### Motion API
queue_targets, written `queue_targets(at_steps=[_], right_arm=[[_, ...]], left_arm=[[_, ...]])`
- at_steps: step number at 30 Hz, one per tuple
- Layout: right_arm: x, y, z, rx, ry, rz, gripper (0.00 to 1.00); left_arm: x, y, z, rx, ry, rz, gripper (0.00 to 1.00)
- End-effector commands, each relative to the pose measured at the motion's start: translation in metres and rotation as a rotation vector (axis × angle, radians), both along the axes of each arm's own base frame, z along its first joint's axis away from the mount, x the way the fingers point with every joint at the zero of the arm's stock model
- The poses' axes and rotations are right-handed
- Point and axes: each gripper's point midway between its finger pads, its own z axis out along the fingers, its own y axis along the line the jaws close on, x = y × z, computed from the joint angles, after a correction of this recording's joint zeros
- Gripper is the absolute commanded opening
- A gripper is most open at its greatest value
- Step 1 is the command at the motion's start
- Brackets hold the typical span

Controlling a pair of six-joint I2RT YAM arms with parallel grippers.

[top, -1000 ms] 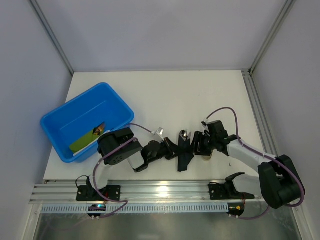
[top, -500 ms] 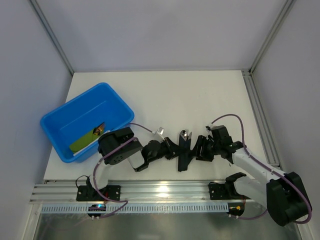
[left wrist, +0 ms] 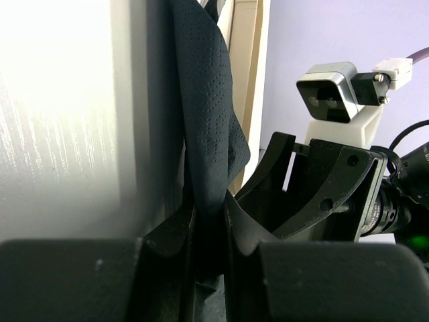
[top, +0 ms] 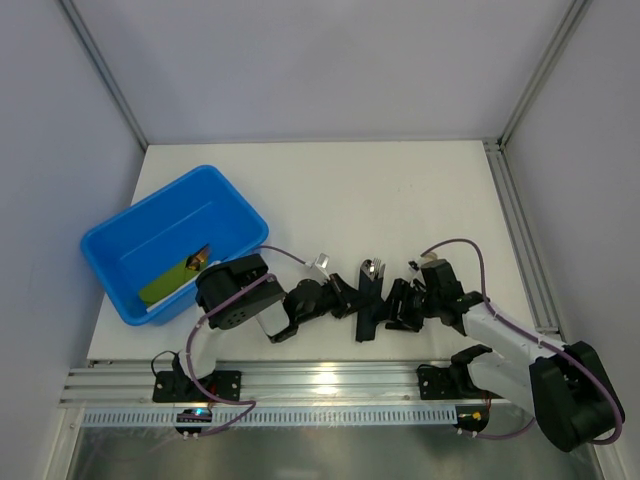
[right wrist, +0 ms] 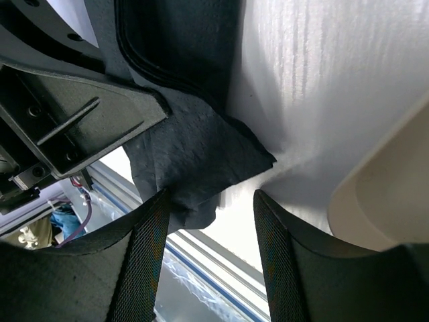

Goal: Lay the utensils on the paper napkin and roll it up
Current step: Roll the napkin at the center of the board.

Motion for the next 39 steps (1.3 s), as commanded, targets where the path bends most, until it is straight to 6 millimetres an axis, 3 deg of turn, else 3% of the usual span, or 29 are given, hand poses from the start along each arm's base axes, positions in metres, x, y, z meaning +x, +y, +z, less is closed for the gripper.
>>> queue_targets(at_steps=[1,10,22,27,29,32,39], right_arm=[[0.001,0.011,0.008,0.061,-0.015,0.012,0.56],[0.012,0.016,0.011,0.108,-0.055,-0.028,0.56],[0.034,0.006,0.036,0.057,-0.221,-0.078,0.57],[0.036,0.007,0.032,0.047,-0.2,-0.067,0.56],[0.036,0.007,0.027,0.039,-0.188,-0.067,0.56],[0.036,0.008,0.022,0.03,-0.171,-0.058,0.56],[0.044,0.012,0.026,0.038,-0.196,-0.039,0.55]], left_arm=[[0.006,-0.008,0.024,-0.078,-0.044,-0.001,0.0],[0.004,-0.006,0.019,-0.076,-0.032,-0.005,0.0],[-0.001,-0.002,0.005,-0.037,-0.005,-0.017,0.0],[-0.002,0.0,0.0,-0.024,0.007,-0.018,0.09],[-0.003,0.0,-0.003,-0.014,0.014,-0.018,0.2],[-0.004,0.002,-0.008,0.005,0.027,-0.018,0.25],[-0.006,0.007,-0.018,0.051,0.052,-0.01,0.41]])
